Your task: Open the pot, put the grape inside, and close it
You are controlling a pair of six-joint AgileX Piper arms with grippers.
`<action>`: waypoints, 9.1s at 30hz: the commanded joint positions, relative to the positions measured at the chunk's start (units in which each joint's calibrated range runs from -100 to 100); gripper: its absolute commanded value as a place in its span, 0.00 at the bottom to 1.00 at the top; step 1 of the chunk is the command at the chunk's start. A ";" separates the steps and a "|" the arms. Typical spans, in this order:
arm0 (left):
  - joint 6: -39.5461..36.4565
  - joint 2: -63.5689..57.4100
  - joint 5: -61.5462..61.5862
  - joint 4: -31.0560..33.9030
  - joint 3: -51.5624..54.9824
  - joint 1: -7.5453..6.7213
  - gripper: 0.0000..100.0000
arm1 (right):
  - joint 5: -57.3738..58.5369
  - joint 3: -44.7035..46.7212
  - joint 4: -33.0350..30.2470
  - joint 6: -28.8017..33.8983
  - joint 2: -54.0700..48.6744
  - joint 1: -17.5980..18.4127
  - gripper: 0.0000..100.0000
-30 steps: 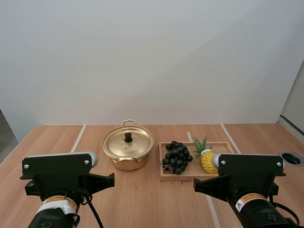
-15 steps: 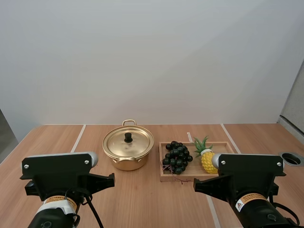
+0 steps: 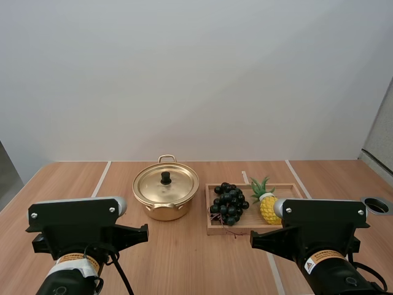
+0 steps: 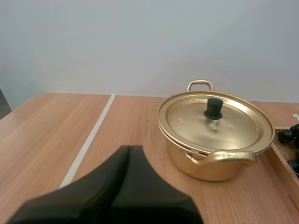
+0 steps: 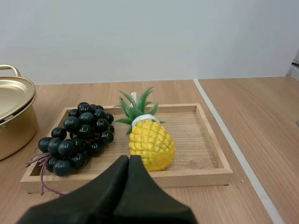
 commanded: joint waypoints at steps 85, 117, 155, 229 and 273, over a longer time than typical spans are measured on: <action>9.33 40.37 0.70 -1.60 -83.37 2.35 0.00 | 0.56 -87.61 -1.23 -0.55 41.35 -1.14 0.00; 44.73 51.91 26.01 -39.95 -83.53 6.40 1.00 | 3.67 -87.61 10.27 -15.47 45.40 -5.19 1.00; 55.06 78.49 54.03 -35.49 -70.87 -1.44 1.00 | 14.40 -87.61 11.25 -18.81 45.43 -5.19 1.00; 49.13 105.64 44.46 -26.68 -76.29 -4.76 1.00 | 16.63 -87.61 13.31 -21.08 47.02 -5.19 1.00; 44.82 68.79 46.46 -25.71 -100.37 -4.76 0.00 | 16.63 -87.61 13.31 -21.08 47.02 -5.19 1.00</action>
